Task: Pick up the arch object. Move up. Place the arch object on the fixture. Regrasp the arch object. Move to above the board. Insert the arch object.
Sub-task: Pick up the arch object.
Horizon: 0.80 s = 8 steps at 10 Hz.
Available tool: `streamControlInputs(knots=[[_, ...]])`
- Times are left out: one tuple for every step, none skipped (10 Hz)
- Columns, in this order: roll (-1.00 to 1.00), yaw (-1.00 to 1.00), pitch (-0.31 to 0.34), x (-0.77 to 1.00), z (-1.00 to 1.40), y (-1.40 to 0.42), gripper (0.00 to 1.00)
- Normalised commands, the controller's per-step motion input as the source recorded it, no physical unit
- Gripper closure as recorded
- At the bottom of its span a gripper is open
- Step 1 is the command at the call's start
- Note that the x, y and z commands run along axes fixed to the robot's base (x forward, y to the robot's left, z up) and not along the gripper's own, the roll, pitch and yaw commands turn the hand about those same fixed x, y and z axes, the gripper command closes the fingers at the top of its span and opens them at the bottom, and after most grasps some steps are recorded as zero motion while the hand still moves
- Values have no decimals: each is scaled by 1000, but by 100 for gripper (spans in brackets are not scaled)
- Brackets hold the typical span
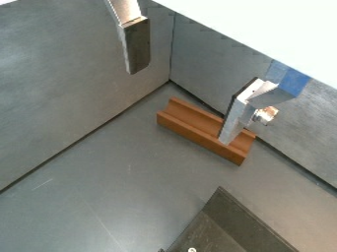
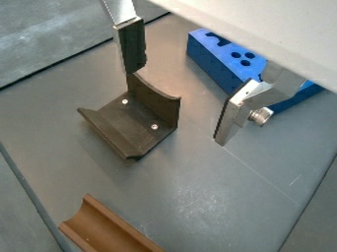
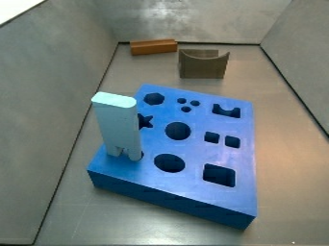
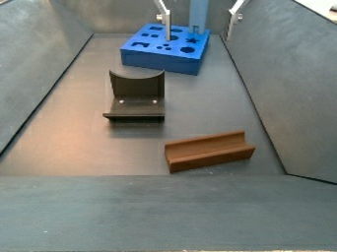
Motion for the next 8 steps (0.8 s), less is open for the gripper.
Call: streamControlInputs(knots=[[0, 0, 0, 0, -43, -14, 0], [-6, -317, 0, -211, -11, 114, 0], [0, -803, 26, -271, -211, 97, 0], [0, -849, 30, -291, -217, 51, 0], [0, -880, 4, -243, -171, 23, 0], [0, -843, 0, -237, -149, 66, 0], [0, -631, 36, -194, -271, 317, 0], [0, -511, 43, -111, -317, 463, 0]])
